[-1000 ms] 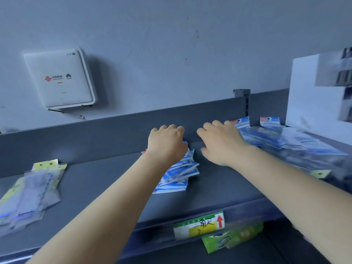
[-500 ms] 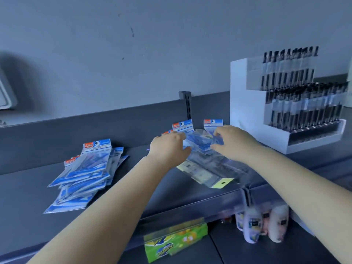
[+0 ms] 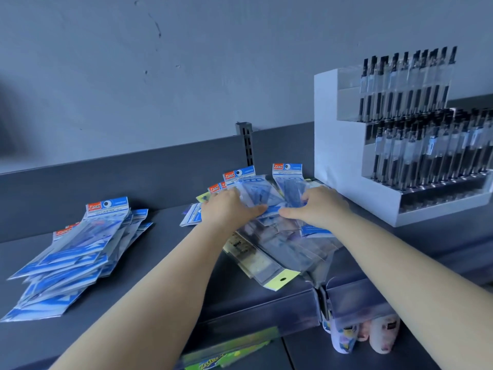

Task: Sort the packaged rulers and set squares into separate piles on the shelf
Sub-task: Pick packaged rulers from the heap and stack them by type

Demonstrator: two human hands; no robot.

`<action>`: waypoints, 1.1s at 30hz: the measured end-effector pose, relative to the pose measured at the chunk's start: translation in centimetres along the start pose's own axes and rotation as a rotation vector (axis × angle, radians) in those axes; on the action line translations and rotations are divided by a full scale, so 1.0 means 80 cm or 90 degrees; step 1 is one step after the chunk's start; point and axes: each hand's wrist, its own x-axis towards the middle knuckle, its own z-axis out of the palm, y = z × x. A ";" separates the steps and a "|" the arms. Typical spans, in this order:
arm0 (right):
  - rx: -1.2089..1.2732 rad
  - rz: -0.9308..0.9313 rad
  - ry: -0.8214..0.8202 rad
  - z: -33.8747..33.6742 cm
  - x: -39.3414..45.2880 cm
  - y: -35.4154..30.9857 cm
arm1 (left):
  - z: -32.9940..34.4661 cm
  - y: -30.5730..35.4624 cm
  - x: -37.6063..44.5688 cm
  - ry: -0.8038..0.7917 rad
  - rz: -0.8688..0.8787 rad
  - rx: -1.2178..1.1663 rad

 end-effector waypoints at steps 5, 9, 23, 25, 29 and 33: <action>0.177 0.026 -0.022 0.003 0.012 0.010 | -0.001 -0.017 0.014 -0.044 -0.033 -0.113; 0.189 0.039 0.026 0.007 0.017 0.009 | 0.001 -0.020 0.023 -0.066 -0.067 -0.246; 0.656 0.005 0.074 -0.009 0.009 0.003 | 0.004 -0.016 0.021 -0.065 -0.117 -0.482; 0.676 0.012 0.069 -0.012 0.006 0.005 | -0.002 -0.019 0.019 -0.033 -0.112 -0.527; 0.671 0.010 0.045 -0.015 0.002 0.006 | -0.013 -0.027 0.019 0.031 -0.111 -0.608; 0.629 -0.004 0.017 -0.018 -0.002 -0.001 | -0.026 -0.033 0.012 0.026 -0.172 -0.708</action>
